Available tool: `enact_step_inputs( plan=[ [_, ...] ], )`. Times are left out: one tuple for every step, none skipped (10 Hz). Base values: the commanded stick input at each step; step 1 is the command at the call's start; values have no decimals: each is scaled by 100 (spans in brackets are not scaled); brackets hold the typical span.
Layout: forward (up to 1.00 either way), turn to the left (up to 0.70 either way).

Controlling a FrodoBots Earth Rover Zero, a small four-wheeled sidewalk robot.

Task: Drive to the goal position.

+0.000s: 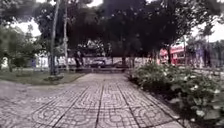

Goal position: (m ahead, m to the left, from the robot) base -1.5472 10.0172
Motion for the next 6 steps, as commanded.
enact_step_inputs(
  plan=[
    [100,0],
    [100,0],
    [100,0],
    [100,0],
    [100,0],
    [100,0]
  ],
)
